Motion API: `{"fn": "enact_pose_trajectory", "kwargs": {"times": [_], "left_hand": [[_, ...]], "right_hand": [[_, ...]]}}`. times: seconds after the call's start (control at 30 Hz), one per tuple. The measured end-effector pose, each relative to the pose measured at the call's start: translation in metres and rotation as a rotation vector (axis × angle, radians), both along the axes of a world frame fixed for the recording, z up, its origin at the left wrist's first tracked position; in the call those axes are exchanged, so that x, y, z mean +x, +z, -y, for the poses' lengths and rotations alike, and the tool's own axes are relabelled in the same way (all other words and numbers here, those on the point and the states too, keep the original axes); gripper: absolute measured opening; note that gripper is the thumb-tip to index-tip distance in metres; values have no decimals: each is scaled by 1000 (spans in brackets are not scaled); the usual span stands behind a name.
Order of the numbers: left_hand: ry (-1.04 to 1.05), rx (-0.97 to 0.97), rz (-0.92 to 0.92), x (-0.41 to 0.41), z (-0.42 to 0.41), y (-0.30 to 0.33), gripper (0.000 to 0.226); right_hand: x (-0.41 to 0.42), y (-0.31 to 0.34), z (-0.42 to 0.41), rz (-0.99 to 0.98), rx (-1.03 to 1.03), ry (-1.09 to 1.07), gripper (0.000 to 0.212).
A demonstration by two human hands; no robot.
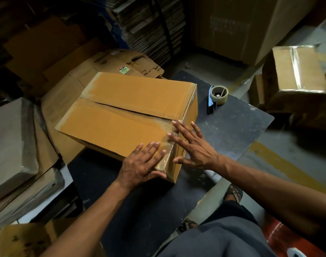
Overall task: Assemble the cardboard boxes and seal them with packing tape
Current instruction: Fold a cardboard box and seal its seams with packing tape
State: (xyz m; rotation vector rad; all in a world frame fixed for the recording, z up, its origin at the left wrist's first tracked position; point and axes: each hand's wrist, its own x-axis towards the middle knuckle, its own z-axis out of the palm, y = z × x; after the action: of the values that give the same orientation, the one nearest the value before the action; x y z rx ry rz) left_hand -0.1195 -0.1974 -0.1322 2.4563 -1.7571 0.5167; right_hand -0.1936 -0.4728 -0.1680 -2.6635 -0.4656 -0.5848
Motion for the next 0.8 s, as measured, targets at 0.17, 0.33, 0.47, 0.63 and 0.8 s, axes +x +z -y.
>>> {"fn": "enact_pose_trajectory", "kwargs": {"times": [0.17,0.33,0.47,0.63,0.8], "left_hand": [[-5,-61,-10,-3,1,0,76],[75,-148,-127,-13,6,-4,72],[139,-188,-198,-21,12,-4,70],[394,-261,-263,-47,34,-6,65],[465,-374,-363,-49,39,-9,55]], "right_hand": [[4,-1,-21,52,-39,33,87],[-4,-13,-6,9,-33,66,76],[-6,-5,-3,-24,47,105,68],[-10,-6,-3,-102,-10,123,103],[-12,-12,-17,-81,80,34,111]]}}
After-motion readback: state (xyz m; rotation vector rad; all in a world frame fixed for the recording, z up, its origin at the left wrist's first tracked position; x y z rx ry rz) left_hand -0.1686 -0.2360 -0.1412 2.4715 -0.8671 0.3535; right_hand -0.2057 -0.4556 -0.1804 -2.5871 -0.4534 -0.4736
